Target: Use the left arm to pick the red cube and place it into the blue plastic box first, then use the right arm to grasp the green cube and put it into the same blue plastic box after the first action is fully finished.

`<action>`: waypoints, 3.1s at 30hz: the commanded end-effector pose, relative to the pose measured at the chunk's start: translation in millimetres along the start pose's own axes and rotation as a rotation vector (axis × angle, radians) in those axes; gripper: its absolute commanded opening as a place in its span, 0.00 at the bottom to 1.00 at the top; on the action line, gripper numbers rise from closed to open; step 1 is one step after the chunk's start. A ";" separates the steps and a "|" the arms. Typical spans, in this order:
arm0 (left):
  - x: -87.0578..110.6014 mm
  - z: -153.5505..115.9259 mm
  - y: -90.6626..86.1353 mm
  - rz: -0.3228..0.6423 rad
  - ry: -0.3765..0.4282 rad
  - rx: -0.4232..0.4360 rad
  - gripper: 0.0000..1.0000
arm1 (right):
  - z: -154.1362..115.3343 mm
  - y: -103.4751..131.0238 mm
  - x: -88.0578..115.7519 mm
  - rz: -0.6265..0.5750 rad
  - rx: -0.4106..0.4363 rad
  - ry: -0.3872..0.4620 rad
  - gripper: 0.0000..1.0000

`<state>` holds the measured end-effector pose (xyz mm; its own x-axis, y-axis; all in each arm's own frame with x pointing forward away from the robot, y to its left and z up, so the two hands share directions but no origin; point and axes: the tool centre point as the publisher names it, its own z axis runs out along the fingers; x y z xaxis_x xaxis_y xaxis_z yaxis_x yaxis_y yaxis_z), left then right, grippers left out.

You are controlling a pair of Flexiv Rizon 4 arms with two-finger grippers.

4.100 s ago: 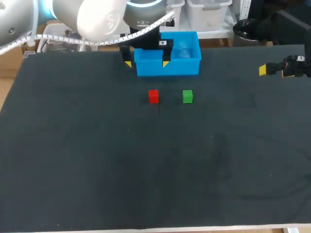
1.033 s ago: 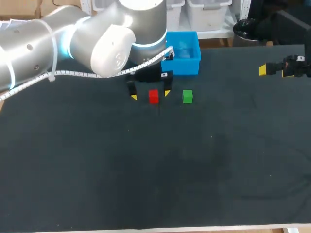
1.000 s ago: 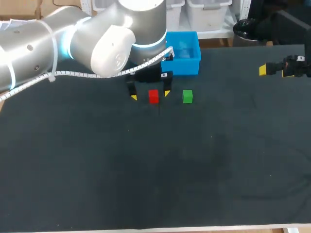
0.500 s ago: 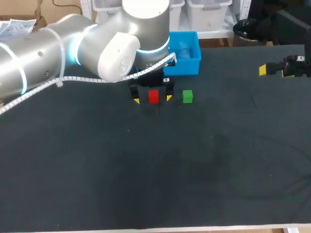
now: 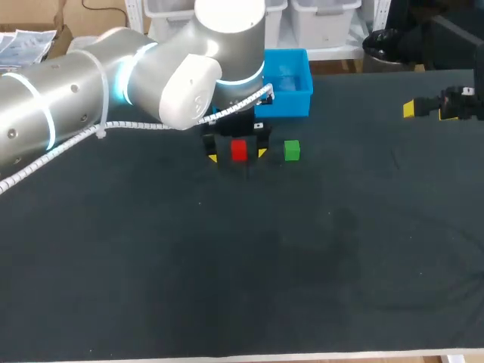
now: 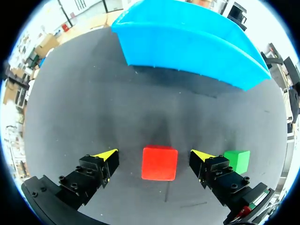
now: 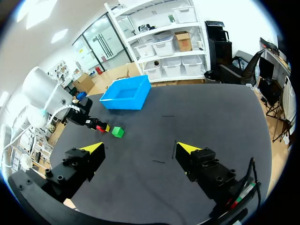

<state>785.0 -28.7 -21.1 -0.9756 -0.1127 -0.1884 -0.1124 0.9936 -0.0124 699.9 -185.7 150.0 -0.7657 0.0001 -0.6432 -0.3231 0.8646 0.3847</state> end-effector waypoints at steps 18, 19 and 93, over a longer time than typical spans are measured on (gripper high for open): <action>-1.2 3.5 0.8 0.011 0.014 0.010 0.00 | -0.1 0.2 0.1 0.000 0.001 0.000 1.00; -1.1 3.3 0.7 0.011 0.014 0.011 0.00 | -0.1 0.2 0.1 0.000 0.001 0.000 1.00; -193.1 -105.2 -54.5 0.014 -0.265 0.308 0.00 | -0.1 0.2 0.1 0.000 0.001 0.000 1.00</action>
<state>938.5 -56.1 126.0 -0.8761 -0.1408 -0.4611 -0.0007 0.9567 -0.2909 699.9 -185.7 150.0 -0.7657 0.0001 -0.6432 -0.3231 0.8646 0.3848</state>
